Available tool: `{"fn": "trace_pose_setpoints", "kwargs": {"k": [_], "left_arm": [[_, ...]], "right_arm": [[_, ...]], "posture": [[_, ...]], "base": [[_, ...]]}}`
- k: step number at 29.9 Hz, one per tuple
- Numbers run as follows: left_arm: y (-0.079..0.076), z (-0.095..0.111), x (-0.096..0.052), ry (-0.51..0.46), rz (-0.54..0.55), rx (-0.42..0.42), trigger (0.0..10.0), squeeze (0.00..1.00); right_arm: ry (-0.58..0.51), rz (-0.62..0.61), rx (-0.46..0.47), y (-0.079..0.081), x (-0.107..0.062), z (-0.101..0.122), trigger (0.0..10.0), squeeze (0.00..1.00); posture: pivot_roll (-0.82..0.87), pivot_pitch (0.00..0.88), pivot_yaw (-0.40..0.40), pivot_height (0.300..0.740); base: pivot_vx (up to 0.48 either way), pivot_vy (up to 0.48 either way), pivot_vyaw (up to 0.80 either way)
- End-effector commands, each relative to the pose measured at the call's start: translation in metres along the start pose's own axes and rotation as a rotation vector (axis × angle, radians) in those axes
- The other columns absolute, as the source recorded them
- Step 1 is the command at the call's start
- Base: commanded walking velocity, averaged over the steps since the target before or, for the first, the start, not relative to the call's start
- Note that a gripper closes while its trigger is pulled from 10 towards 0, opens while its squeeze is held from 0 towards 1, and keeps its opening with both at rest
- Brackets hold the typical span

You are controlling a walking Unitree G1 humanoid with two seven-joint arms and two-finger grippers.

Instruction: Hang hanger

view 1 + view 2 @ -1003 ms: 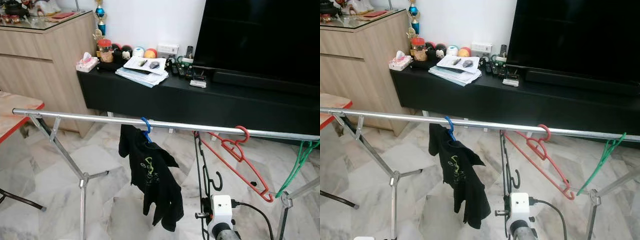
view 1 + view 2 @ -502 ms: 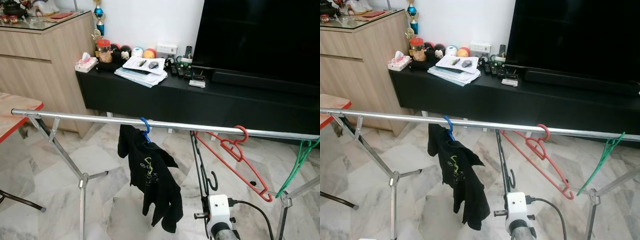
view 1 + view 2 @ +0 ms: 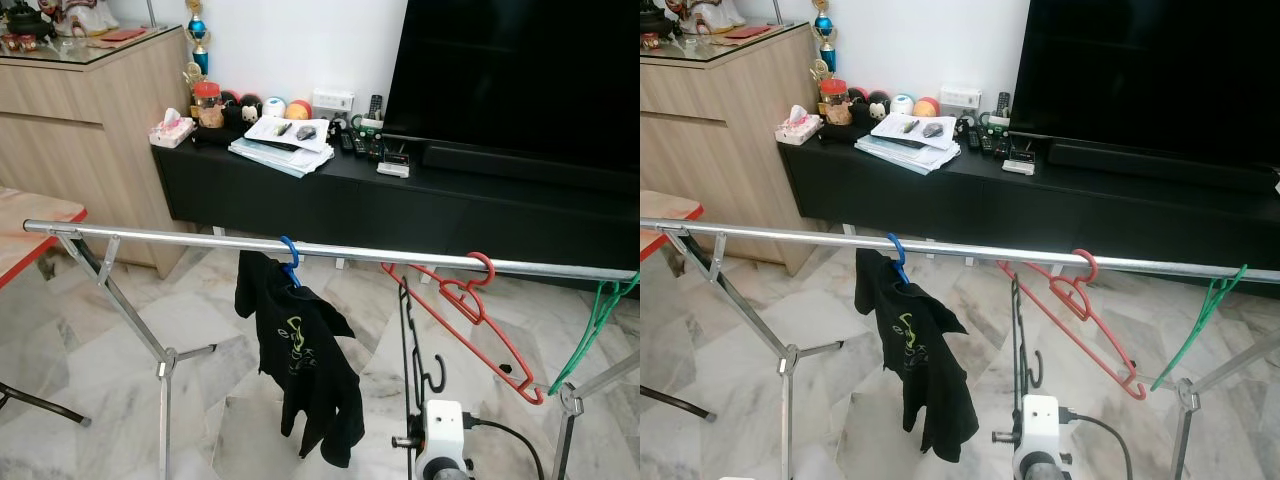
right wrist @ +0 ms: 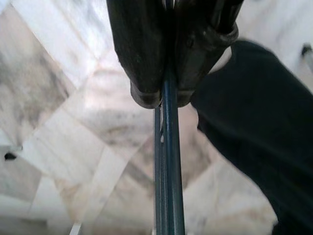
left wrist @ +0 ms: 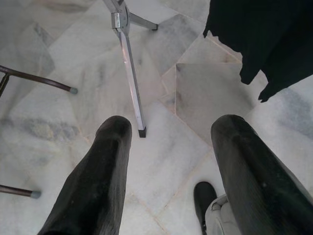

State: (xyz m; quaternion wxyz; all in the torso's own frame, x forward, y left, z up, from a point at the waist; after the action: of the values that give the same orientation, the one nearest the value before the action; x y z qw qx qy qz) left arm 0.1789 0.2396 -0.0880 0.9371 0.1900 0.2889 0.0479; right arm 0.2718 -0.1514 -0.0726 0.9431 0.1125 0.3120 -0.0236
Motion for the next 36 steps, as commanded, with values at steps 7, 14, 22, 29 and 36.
{"fn": "trace_pose_setpoints", "kwargs": {"k": [7,14,22,29,36], "left_arm": [[-0.004,-0.011,-0.003,0.058,-0.012,-0.008,10.0,0.00],[-0.008,-0.015,-0.004,0.084,-0.019,-0.014,10.0,0.00],[-0.010,-0.020,-0.005,0.120,-0.035,-0.005,10.0,0.00],[-0.011,-0.019,-0.003,0.122,-0.045,-0.002,10.0,0.00],[-0.011,-0.019,-0.001,0.130,-0.053,0.002,10.0,0.00]], "right_arm": [[0.212,-0.110,0.184,-0.010,-0.003,-0.029,10.0,0.00],[0.228,-0.373,0.545,-0.020,-0.011,-0.046,10.0,0.00],[0.200,-0.555,0.753,-0.023,-0.017,-0.052,10.0,0.00],[0.075,-0.643,0.874,-0.027,-0.020,-0.046,10.0,0.00],[-0.052,-0.728,0.901,-0.034,-0.026,-0.037,10.0,0.00]], "posture": [[0.09,0.000,-0.047,0.740],[0.10,0.010,-0.054,0.740],[0.07,0.018,-0.050,0.740],[0.06,0.025,-0.046,0.740],[0.05,0.024,-0.038,0.740]], "base": [[0.000,0.000,0.00],[0.000,0.000,0.00],[0.000,0.000,0.00],[0.000,0.000,0.00],[0.000,0.000,0.00]]}}
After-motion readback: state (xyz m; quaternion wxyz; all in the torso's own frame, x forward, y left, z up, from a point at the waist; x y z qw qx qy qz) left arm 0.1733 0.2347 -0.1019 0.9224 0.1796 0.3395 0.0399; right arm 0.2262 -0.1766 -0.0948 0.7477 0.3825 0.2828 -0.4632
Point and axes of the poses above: a point about 5 cm out from each wrist's last joint towards the gripper, its own x axis pointing out of the wrist towards the gripper, its own z axis along the axis of the wrist's last joint, y = z × x, the point moved 4 cm from there along x, pointing out of the wrist towards the gripper, and after that the axes turned 13 degrees about x, right-handed, at the moved point
